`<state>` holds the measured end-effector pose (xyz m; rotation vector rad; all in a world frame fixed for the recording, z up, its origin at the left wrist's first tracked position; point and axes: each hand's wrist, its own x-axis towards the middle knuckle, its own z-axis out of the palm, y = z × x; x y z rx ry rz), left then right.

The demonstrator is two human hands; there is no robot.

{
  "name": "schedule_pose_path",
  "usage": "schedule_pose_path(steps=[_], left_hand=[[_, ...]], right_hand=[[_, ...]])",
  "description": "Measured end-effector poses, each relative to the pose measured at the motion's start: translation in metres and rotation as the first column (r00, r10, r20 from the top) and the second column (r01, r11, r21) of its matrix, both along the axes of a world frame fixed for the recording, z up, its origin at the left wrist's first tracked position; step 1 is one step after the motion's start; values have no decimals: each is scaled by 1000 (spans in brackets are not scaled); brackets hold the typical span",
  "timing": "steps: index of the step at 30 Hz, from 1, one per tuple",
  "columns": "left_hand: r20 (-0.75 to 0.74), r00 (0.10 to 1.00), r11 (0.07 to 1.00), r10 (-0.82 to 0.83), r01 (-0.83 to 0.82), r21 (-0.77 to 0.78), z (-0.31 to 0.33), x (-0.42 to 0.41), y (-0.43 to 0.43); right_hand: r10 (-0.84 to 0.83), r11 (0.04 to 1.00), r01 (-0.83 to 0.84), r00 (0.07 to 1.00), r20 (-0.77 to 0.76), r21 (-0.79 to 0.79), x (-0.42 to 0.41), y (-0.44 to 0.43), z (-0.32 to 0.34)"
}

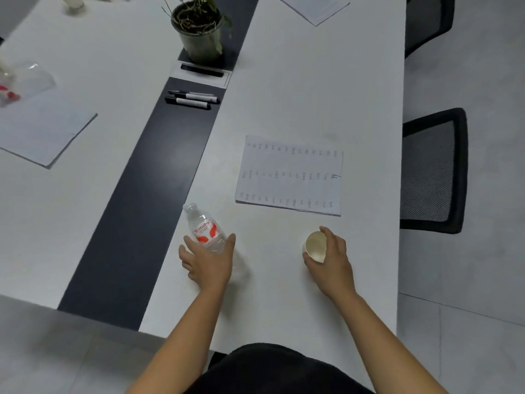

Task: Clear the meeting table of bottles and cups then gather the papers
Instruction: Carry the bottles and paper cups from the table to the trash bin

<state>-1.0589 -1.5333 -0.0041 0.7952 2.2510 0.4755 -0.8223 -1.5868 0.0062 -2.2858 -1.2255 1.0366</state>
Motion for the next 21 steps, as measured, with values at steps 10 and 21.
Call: schedule_pose_path(steps=[10, 21], left_hand=[[152, 973, 937, -171, 113, 330, 32, -11, -12], [157, 976, 743, -151, 7, 669, 129, -27, -67]], right_hand=[[-37, 992, 44, 997, -63, 115, -10, -22, 51], [93, 858, -67, 995, -26, 509, -15, -36, 134]])
